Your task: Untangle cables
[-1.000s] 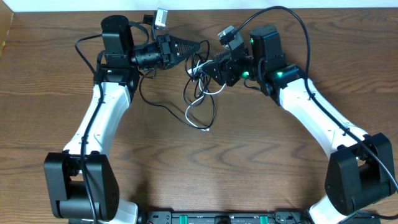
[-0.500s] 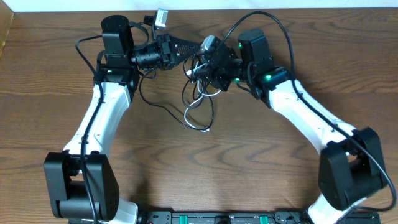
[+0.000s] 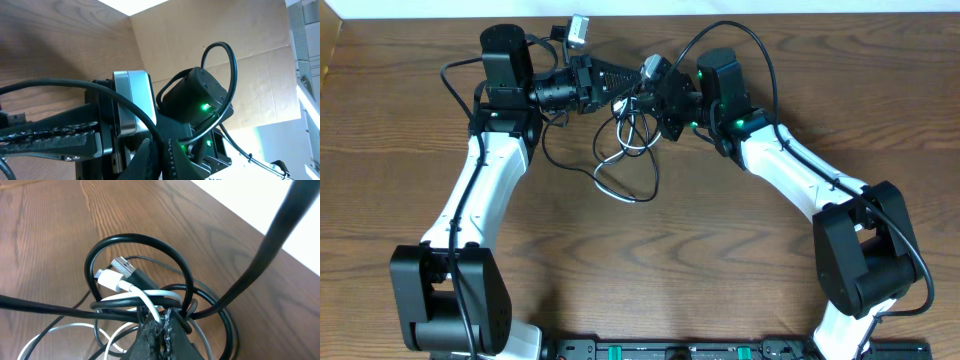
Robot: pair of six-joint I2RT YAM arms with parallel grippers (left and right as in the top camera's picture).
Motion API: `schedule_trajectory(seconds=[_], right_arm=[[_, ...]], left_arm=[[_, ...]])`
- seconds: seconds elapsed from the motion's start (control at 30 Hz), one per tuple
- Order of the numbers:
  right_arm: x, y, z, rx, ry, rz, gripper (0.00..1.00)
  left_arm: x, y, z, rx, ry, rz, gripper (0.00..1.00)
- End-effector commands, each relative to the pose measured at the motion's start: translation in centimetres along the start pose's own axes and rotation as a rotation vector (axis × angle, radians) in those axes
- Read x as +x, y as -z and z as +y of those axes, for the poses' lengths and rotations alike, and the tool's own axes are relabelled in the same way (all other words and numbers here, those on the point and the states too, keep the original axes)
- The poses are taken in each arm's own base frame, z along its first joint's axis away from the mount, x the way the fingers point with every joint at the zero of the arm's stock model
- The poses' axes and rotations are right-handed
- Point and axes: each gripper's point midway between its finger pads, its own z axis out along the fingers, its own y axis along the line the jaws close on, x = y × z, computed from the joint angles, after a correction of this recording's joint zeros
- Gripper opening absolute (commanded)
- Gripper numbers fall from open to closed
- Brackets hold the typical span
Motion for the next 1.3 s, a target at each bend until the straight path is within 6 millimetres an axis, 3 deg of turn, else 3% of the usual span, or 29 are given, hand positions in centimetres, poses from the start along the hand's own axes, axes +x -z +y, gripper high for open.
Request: schedule_trajectory(seconds=[0.0,0.17,0.3,0.37,0.53,0.63,0.83,1.0,1.17,1.27], right_arm=[[-0.6,0.7,-0.9,0.004,-0.119,-0.019,0.01],[-1.6,3.3,-1.7,-0.033,-0.224,-0.046,0.01],[-1.2,5.9,-2.3,-0.01,-0.308,-0.007,0.01],[-0.9,6.7,-2.4,0.004,-0.334,0.018,0.01],[-0.7,8.3,-2.2,0.058,-0.367,0.064,0.01],[-0.8,9.1,-1.9,0.08,-0.4,0.079,0.01],[-0.3,9.6,-1.3,0.079,-0.461,0.111,0.01],[0.1,9.6,-1.4,0.093,-0.479,0.129,0.01],[1.4,9.9,-2.0,0.159,-0.518,0.172,0.01],[1.7,10.0,-2.2,0.174,-0.53,0.183,0.01]], left_arm=[[-0.5,0.3,-1.7,0.01,-0.049,-0.012,0.07],[-2.8,1.7,0.1,-0.08,-0.093,-0.131,0.07],[-4.6,3.6,3.9,-0.255,-0.027,-0.261,0.07],[-4.5,4.2,5.8,-0.341,-0.004,-0.287,0.07],[-3.0,5.9,10.6,-0.587,0.069,-0.306,0.08],[-1.5,6.7,12.4,-0.692,0.098,-0.277,0.08],[0.8,6.9,13.8,-0.76,0.061,-0.169,0.17],[2.3,8.6,16.4,-0.9,0.127,-0.145,0.41],[3.6,9.0,18.0,-0.951,0.095,-0.061,0.49],[3.2,9.7,18.6,-1.001,0.023,-0.052,0.52]])
